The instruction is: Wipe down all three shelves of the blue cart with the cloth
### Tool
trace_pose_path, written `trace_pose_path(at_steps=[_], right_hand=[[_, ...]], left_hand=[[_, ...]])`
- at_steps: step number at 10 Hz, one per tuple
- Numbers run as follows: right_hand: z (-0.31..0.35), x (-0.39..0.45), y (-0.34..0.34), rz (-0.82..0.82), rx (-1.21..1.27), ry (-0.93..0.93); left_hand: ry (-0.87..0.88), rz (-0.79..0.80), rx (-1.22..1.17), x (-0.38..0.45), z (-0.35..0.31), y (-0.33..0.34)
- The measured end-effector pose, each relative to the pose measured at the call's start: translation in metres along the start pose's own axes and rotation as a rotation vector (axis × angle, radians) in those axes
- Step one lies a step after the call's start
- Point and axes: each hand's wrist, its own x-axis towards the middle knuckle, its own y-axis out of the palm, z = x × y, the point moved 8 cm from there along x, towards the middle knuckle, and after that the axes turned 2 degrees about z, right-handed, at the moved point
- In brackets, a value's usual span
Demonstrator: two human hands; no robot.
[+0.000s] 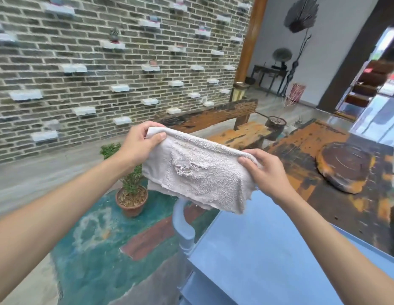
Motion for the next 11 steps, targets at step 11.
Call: trace_pose_path(at_steps=[11], right_hand=[[-0.308, 0.039, 0.206, 0.212, 0.205, 0.793]], left_hand=[[-0.648, 0.341, 0.15, 0.165, 0.3, 0.26]])
